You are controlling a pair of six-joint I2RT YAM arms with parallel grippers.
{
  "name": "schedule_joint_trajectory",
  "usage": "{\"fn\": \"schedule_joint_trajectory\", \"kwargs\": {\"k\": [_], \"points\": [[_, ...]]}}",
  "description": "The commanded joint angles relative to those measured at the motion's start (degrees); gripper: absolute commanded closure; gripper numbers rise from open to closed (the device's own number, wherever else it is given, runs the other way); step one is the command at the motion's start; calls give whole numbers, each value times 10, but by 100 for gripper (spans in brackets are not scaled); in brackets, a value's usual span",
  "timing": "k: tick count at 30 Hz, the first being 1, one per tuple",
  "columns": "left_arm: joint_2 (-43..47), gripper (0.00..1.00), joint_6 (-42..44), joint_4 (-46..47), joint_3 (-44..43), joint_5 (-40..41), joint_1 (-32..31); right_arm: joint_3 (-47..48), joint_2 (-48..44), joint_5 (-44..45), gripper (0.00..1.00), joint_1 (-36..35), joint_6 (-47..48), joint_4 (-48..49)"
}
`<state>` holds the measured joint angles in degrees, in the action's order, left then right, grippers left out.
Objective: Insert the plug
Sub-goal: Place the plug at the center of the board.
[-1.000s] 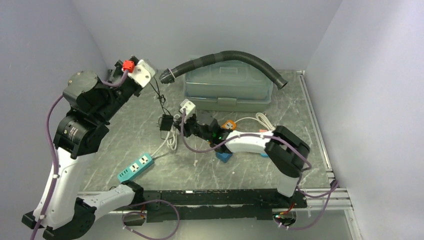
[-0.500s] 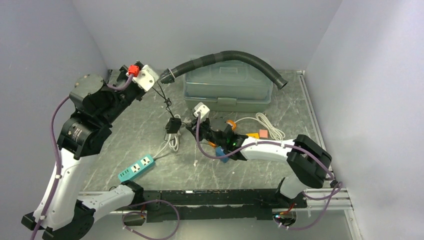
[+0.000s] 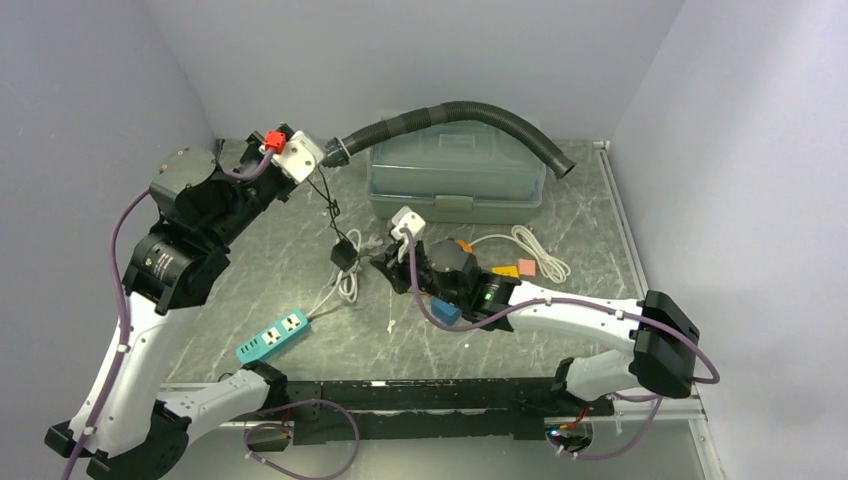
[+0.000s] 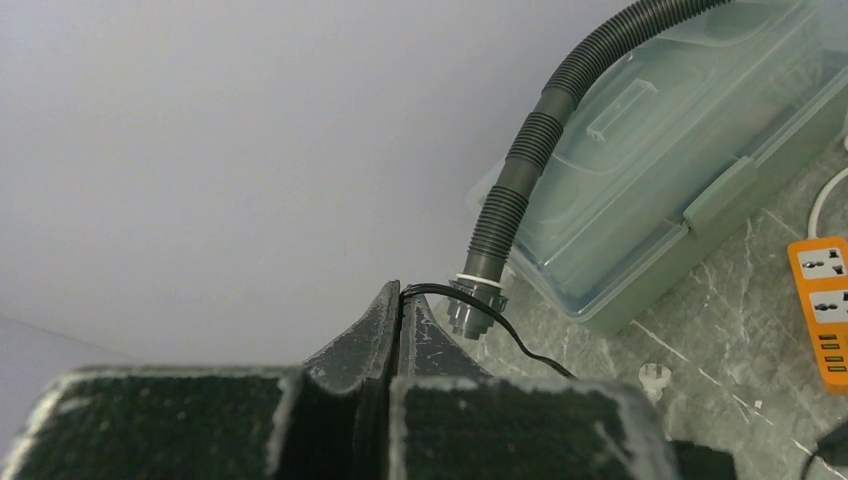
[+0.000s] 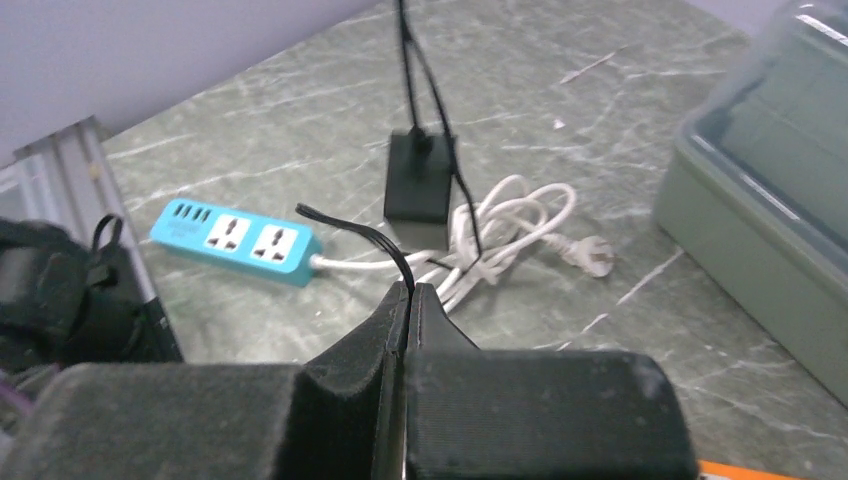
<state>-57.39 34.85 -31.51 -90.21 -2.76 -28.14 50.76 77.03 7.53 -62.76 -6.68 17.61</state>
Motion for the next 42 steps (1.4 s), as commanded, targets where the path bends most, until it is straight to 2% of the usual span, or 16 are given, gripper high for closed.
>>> {"fn": "schedule_joint_trajectory", "kwargs": {"k": [1,7,11,16,21,24,25,28,29,30,37,42], "points": [[-2,100,-15,43,-9,-23,1,37,5,16,100,-22,-1,-39],[-5,100,-37,15,-26,-64,2,128,37,5,100,-22,49,-63],[-12,100,-41,25,-33,-40,2,180,55,-25,100,-34,58,-79],[-16,100,-40,58,-33,-22,2,218,105,-39,100,-91,61,-100],[-18,100,-16,99,-33,16,2,169,127,-45,100,-118,41,-105],[-17,100,-8,103,-35,20,2,119,115,-13,100,-119,33,-118],[-16,100,-6,103,-36,18,1,105,110,2,90,-119,31,-125],[-20,100,-6,102,-49,9,2,71,86,37,35,-117,23,-139],[-24,100,-8,101,-58,6,2,63,74,44,24,-116,21,-139],[-28,100,-9,99,-72,4,2,56,63,45,18,-111,20,-135],[-52,100,-11,89,-141,-10,2,38,-14,-18,16,-5,-3,-99],[-55,100,-14,85,-156,-14,2,62,34,-22,22,17,3,-65]]}}
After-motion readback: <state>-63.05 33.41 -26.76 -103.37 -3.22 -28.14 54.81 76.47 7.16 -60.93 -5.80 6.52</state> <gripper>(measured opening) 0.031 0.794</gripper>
